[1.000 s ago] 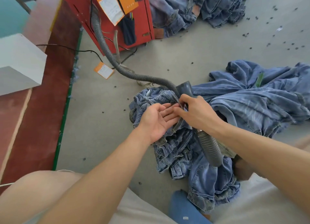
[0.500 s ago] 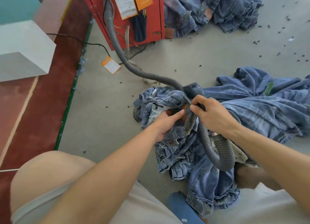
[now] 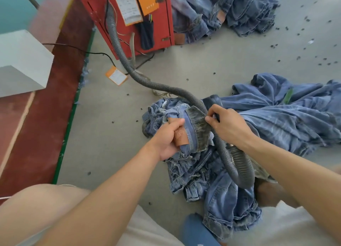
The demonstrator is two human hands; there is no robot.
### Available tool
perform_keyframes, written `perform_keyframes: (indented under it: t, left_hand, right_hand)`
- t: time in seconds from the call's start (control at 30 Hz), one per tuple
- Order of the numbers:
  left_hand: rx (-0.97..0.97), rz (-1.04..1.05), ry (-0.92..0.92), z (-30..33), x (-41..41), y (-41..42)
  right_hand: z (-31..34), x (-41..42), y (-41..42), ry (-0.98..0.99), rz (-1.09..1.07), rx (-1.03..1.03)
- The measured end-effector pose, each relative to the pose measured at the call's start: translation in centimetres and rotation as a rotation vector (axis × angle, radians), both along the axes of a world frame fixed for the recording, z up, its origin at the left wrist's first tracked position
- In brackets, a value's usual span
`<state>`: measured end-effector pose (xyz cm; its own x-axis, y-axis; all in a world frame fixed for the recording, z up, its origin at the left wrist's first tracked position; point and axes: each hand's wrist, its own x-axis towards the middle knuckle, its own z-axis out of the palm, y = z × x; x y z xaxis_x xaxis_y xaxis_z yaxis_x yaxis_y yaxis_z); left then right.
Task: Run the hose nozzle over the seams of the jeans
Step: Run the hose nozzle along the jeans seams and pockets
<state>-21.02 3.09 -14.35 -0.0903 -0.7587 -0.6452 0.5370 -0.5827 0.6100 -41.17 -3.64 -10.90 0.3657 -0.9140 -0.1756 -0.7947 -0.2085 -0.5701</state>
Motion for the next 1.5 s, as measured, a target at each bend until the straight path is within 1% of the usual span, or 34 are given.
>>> perform_keyframes:
  t: [0.13, 0.23, 0.3, 0.37, 0.43, 0.53, 0.67, 0.73, 0.83, 0.9, 0.93, 1.0, 1.07, 1.1, 1.13, 1.2, 1.3, 1.33, 1.4, 1.5]
  left_hand:
    - [-0.01, 0.09, 0.148, 0.3, 1.2, -0.3]
    - [-0.013, 0.135, 0.21, 0.3, 1.6, -0.8]
    - [-0.031, 0.145, 0.227, 0.3, 1.7, -1.2]
    - [-0.038, 0.164, 0.235, 0.4, 1.8, -1.6]
    - [-0.041, 0.164, 0.258, 0.3, 1.8, -1.8]
    - [-0.032, 0.116, 0.262, 0.6, 1.6, -1.8]
    - [-0.019, 0.102, 0.248, 1.0, 1.5, -1.7]
    - [-0.015, 0.1, 0.225, 1.5, 1.3, -1.6]
    - [-0.002, 0.103, 0.224, 1.3, 1.4, -1.7]
    - [-0.004, 0.074, 0.225, 1.4, 1.5, -1.5]
    - [-0.022, 0.031, 0.238, 1.4, 1.4, -1.3]
    - [-0.04, -0.042, 0.244, 1.8, 0.8, -0.9]
    - [-0.018, -0.064, 0.242, 1.7, 0.3, -0.7]
    - [-0.007, -0.038, 0.252, 1.8, 0.2, -0.8]
    - [-0.003, -0.002, 0.272, 1.9, 0.4, -0.9]
    - [0.012, 0.068, 0.287, 1.6, 1.0, -1.4]
    - [0.062, 0.144, 0.263, 2.1, 1.4, -1.9]
    - [0.032, 0.1, 0.3, 2.3, 1.3, -1.8]
    - [-0.038, 0.025, 0.335, 2.9, 0.9, -1.4]
    - [-0.016, 0.042, 0.321, 2.7, 0.9, -1.5]
  right_hand:
    - [2.7, -1.2, -0.5, -0.05, 0.011, -0.003]
    - [6.0, -3.0, -0.5, -0.051, 0.046, 0.06]
    - [7.7, -4.1, 0.0, -0.005, 0.171, 0.118]
    - [8.9, -4.3, 0.6, 0.089, 0.319, 0.204]
    - [9.0, -3.6, 1.0, 0.153, 0.374, 0.277]
    - [7.9, -1.7, 0.9, 0.135, 0.254, 0.227]
    - [7.1, -0.3, 0.6, 0.011, 0.119, 0.158]
    - [7.4, -0.8, 0.6, -0.002, 0.141, 0.159]
    - [8.1, -1.8, 1.0, 0.073, 0.284, 0.224]
    - [7.7, -1.4, 0.9, 0.074, 0.298, 0.231]
    - [7.3, -0.8, 0.6, 0.055, 0.254, 0.199]
    - [6.7, 0.3, -0.4, 0.007, 0.085, 0.152]
    - [6.8, 0.4, -1.6, -0.081, -0.084, 0.187]
    - [7.2, -0.1, -2.1, -0.129, -0.119, 0.219]
    - [7.8, -0.9, -2.3, -0.148, -0.101, 0.238]
    - [8.8, -2.6, -2.1, -0.123, 0.05, 0.254]
    - [10.2, -3.3, -0.9, 0.001, 0.277, 0.31]
    - [10.1, -3.0, -0.5, 0.047, 0.315, 0.321]
    - [9.5, -1.7, 0.1, 0.086, 0.293, 0.295]
    - [8.6, -0.6, -0.2, 0.023, 0.095, 0.146]
